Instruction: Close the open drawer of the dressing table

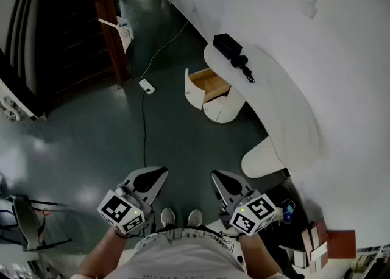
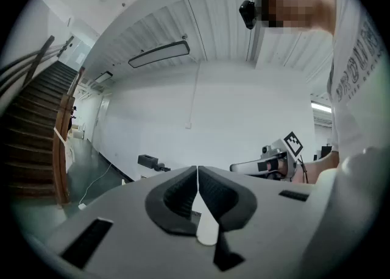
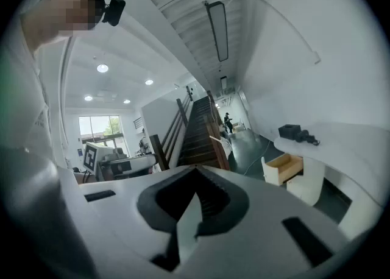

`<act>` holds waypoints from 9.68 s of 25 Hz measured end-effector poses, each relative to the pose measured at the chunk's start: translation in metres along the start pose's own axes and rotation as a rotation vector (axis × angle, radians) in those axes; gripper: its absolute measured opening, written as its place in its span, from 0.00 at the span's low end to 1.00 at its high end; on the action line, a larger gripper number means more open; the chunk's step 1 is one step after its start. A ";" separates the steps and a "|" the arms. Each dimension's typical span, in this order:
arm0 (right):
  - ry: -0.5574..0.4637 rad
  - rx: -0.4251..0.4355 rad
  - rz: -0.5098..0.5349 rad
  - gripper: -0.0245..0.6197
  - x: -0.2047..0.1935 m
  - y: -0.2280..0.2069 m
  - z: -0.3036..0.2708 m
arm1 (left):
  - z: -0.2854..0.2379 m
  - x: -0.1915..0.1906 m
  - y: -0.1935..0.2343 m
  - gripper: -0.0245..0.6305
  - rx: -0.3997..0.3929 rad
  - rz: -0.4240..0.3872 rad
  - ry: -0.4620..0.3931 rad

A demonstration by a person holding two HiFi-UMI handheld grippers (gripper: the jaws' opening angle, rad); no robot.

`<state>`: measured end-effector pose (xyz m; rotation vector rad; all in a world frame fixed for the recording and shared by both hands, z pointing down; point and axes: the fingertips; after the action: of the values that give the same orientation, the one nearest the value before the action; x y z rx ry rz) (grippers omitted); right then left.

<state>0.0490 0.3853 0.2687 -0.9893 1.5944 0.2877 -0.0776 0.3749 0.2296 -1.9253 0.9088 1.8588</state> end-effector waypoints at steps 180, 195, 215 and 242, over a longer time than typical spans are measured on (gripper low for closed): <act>0.170 -0.100 -0.239 0.29 0.097 -0.279 -0.415 | -0.227 0.009 0.421 0.07 0.062 0.112 0.139; 0.255 -0.164 -0.500 0.29 0.007 -0.375 -0.494 | -0.297 -0.070 0.468 0.07 0.153 0.182 0.301; 0.148 -0.276 -0.914 0.28 -0.139 -0.481 -0.555 | -0.339 -0.215 0.491 0.07 0.111 0.262 0.541; -0.197 -0.249 -1.143 0.22 -0.169 -0.526 -0.589 | -0.339 -0.298 0.509 0.07 0.053 0.230 0.639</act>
<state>0.0154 -0.2516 0.7635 -1.8271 0.6344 -0.2167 -0.1230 -0.1513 0.6585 -2.5182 1.3931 1.2972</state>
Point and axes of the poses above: the fingertips, and each gripper's own axes: z backward along the fingers, y to its left, x out of its top, and after that the axes turned 6 degrees about y, right-handed
